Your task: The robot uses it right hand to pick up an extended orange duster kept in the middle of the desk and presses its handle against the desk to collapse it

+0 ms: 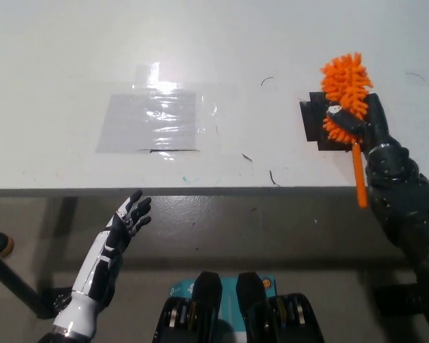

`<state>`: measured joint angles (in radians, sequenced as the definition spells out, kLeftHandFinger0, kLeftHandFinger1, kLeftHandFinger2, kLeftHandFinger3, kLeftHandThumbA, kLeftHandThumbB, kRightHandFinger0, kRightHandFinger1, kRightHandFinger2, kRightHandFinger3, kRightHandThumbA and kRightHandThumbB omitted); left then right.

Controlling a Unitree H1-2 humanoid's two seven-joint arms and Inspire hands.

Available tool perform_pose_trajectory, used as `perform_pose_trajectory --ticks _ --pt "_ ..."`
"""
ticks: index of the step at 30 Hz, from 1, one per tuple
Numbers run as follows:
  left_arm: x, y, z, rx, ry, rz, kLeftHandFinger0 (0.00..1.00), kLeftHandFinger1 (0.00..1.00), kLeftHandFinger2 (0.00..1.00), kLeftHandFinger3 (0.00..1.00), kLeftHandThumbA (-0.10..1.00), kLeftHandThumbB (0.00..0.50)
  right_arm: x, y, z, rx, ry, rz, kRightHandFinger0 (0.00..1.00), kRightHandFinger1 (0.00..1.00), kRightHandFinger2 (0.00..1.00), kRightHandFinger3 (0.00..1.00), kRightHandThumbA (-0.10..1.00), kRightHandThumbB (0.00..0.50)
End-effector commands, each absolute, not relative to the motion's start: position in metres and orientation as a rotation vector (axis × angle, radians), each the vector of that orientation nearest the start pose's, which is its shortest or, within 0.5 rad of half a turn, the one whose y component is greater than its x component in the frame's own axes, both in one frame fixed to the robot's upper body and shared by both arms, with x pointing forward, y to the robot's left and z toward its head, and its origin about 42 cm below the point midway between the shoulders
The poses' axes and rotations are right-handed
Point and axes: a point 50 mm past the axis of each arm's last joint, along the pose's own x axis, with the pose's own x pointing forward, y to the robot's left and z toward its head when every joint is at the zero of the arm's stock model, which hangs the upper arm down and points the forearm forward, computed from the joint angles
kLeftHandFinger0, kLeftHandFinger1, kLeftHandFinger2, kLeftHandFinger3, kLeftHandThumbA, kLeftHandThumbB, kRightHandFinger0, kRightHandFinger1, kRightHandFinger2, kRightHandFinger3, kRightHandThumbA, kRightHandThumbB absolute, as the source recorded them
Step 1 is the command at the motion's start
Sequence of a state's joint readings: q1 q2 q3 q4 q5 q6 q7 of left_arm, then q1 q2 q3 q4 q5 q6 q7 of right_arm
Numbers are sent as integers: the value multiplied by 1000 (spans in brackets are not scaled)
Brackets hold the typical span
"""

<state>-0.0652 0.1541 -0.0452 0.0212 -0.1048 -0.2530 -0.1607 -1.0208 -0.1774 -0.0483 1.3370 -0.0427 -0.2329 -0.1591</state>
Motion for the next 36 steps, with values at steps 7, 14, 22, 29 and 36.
perform_pose_trajectory --ticks 7,14,22,29,36 --pt "304 239 136 76 -331 -245 1000 1000 1000 1000 1000 207 580 -219 410 -447 -431 -29 0 238 580 524 -100 125" --pt "305 239 135 88 -325 -248 1000 1000 1000 1000 1000 192 588 -203 478 -966 -623 62 0 312 664 720 -100 122" --pt "307 239 138 85 -331 -254 1000 1000 1000 1000 1000 197 598 -187 457 -1395 -537 176 21 440 796 763 -100 160" --pt "307 242 138 93 -322 -259 1000 1000 1000 1000 1000 187 597 -197 362 -1581 -394 311 0 170 468 354 -100 190" --pt "309 241 140 82 -348 -239 1000 1000 1000 1000 1000 231 594 -212 317 -1600 -216 335 30 253 516 406 -40 169"
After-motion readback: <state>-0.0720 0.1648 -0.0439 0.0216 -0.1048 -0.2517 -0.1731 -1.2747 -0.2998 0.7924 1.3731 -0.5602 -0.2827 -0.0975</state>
